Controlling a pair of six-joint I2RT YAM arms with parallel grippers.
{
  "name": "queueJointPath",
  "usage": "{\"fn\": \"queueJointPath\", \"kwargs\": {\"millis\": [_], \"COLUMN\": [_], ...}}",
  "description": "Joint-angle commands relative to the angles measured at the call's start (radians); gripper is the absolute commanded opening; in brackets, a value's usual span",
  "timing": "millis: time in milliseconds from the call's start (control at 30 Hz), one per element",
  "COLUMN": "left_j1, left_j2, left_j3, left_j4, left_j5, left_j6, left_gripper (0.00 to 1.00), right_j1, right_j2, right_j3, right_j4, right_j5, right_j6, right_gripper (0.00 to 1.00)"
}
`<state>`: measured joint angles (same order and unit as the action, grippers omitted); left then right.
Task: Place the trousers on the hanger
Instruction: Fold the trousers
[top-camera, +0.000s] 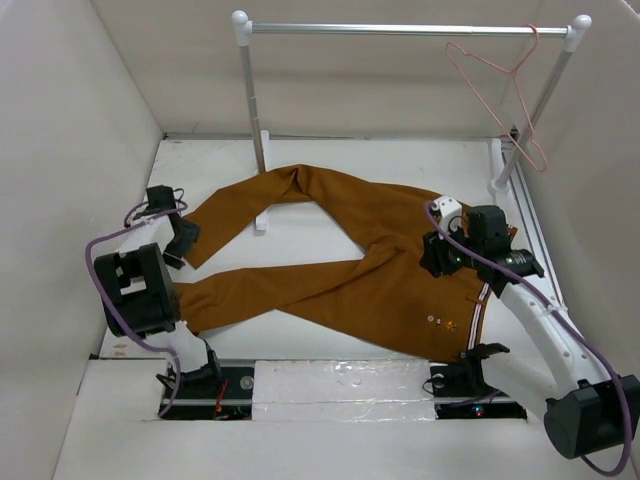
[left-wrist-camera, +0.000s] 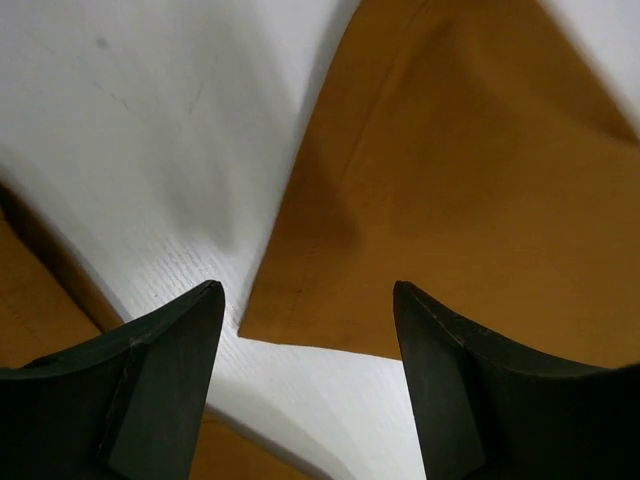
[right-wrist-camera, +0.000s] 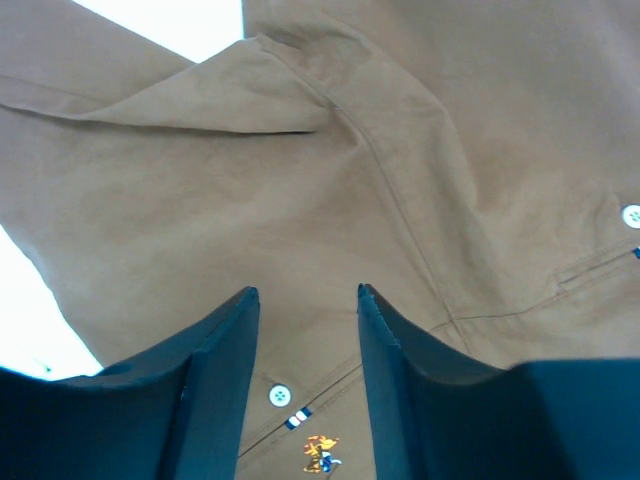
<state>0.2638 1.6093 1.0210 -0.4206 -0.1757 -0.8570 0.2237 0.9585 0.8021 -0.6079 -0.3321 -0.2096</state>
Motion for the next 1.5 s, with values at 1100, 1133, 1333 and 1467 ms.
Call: {"fn": "queueJointPath", "kwargs": {"millis": [1100, 1133, 1333, 1467], "left_j1": [0.054, 0.054, 0.054, 0.054], "left_j2": [-0.235, -0.252, -0.393, -0.436], "left_j3": [0.439, 0.453, 0.545, 0.597], "left_j4": [0.042, 0.036, -0.064, -0.124], "left_j5": [0.151, 0.153, 0.131, 0.081], "left_j6": [0.022, 0.024, 0.026, 0.042], "left_gripper": [0.00, 0.00, 0.00, 0.00], "right_j1": [-0.546, -0.546, -0.567, -0.590], "right_j2": [0.508, 0.528, 0.588, 0.621], "right_j3": [-0.050, -0.044, 0.017, 0.092], "right_j4": [0.382, 0.388, 0.390, 0.344], "right_j5": [0.107, 0.101, 0.142, 0.208], "right_j6": [0.266, 0.268, 0.273, 0.272], "right_gripper": [0.81, 0.80, 0.45, 0.00]}}
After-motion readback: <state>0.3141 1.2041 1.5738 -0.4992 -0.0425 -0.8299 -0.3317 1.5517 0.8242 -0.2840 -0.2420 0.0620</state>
